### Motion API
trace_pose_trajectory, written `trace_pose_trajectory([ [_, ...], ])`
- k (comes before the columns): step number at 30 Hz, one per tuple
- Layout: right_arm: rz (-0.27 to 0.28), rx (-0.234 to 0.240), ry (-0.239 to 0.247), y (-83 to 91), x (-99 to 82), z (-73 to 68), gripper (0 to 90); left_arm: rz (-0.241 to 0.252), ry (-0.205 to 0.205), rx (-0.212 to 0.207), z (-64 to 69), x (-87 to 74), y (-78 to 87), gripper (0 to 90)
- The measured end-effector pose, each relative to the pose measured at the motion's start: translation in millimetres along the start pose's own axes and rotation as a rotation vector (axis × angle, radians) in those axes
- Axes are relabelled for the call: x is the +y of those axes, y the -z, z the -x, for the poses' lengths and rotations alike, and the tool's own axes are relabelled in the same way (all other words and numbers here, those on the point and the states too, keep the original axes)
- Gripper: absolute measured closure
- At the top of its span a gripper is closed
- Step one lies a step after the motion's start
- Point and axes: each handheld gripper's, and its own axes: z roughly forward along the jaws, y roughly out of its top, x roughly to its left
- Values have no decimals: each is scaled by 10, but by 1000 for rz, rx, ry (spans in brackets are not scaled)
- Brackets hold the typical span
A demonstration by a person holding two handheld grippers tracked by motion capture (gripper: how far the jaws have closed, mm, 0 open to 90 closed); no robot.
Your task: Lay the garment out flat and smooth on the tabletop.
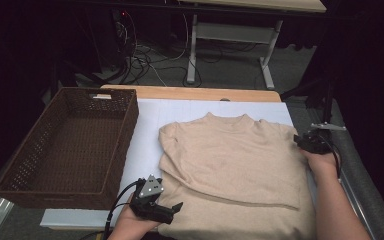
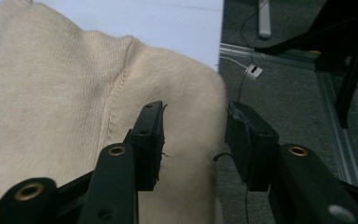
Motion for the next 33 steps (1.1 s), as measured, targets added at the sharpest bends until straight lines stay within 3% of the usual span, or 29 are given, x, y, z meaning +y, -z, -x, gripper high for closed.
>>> trace_pose_trajectory([
  [3, -31, -22, 18, -231, 113, -74, 511, -5, 0, 7, -14, -15, 3, 0],
  [5, -47, -46, -21, -311, 171, -15, 499, -12, 4, 4, -23, -24, -6, 0],
  [7, -66, -19, -69, -333, 190, 48, 594, -21, -6, 1, -18, -41, -15, 0],
  [8, -57, -39, -35, -325, 191, 40, 811, -22, -10, 0, -12, -49, -13, 0],
  [9, -59, -47, 17, -311, 190, 20, 876, -22, -11, -3, -9, -57, -9, 0],
  [10, -55, -61, 54, -308, 182, -5, 884, -24, -11, -4, -7, -64, -5, 0],
  [12, -53, -76, 64, -278, 189, 13, 889, -24, -10, 0, -9, -74, 4, 0],
  [14, -12, -107, 35, -188, 192, 115, 889, -20, 1, 9, -14, -80, 27, 0],
  [17, -32, -100, 12, -129, 127, 232, 871, -9, 8, 6, -17, -80, 61, 0],
  [19, -44, -80, 13, -135, 56, 213, 702, -4, 15, 4, -33, -68, 58, 0],
  [21, -4, -53, 4, -16, -6, 194, 655, -5, 19, 1, -42, -46, 32, 0],
  [25, 41, -32, 29, 350, -250, 184, 655, -16, 4, -11, -15, -22, -22, 0],
  [29, 38, 21, 43, 752, -621, 132, 661, -24, -10, -33, 22, -13, -70, 12],
  [32, 35, 41, 39, 877, -754, 99, 633, -14, -8, -46, 19, 1, -60, 50],
  [33, 32, 51, 25, 913, -810, 84, 602, -4, -13, -44, 19, 3, -46, 107],
])
